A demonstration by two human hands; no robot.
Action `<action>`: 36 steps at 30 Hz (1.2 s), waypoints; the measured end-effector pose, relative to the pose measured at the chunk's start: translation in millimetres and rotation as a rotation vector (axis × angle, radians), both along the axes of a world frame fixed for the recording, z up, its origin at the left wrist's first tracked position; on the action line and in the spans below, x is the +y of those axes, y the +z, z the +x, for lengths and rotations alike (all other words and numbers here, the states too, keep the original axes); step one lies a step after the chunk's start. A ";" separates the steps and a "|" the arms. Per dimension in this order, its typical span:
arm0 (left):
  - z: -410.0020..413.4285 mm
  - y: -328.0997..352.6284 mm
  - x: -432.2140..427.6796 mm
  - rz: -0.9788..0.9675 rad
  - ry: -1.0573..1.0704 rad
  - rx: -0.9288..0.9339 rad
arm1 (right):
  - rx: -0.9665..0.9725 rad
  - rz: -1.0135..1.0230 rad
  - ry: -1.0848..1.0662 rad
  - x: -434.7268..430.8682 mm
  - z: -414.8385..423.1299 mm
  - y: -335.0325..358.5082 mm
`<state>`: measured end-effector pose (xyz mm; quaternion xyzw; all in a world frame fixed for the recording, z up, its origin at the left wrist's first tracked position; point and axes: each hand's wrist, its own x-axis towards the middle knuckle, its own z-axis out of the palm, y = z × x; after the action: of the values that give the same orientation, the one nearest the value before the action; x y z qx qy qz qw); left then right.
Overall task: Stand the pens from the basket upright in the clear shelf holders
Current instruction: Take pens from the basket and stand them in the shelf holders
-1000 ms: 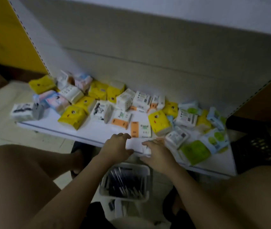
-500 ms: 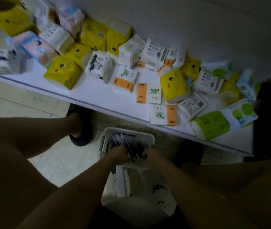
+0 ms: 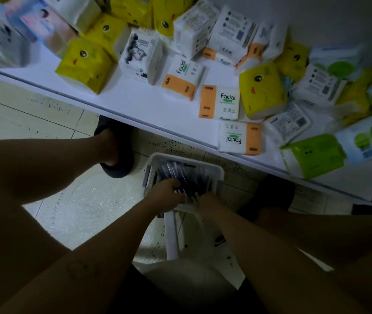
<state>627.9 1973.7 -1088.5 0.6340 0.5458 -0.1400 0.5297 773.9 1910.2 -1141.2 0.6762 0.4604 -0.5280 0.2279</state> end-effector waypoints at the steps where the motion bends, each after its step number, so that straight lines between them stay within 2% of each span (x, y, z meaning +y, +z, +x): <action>1: -0.5 -2.0 0.2 -0.005 0.001 0.002 | -0.009 0.009 -0.017 1.8 2.3 0.6; 7: 2.7 -24.3 -5.7 -0.060 0.023 0.042 | -0.003 0.093 -0.133 -4.3 15.2 0.2; 12: 6.8 -45.6 -5.9 -0.086 -0.007 0.042 | 0.021 0.155 -0.508 -5.2 22.8 13.4; 15: 13.1 -54.9 -3.5 -0.143 -0.052 0.029 | 0.103 0.187 -0.612 -9.2 25.1 30.9; 23: 35.8 -72.5 5.2 -0.315 0.123 -0.080 | 0.144 0.272 -0.589 -23.4 16.3 64.8; 26: 43.2 -70.4 8.7 -0.408 0.271 -0.099 | 0.134 0.287 -0.637 -22.4 10.8 68.6; 36: 47.2 -72.3 9.9 -0.442 0.442 -0.024 | 0.144 0.294 -0.745 -24.5 10.3 71.3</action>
<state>675.1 1983.6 -1160.8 0.3709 0.6205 -0.1293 0.6788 784.1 1885.7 -1069.9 0.7835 0.2690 -0.5490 -0.1109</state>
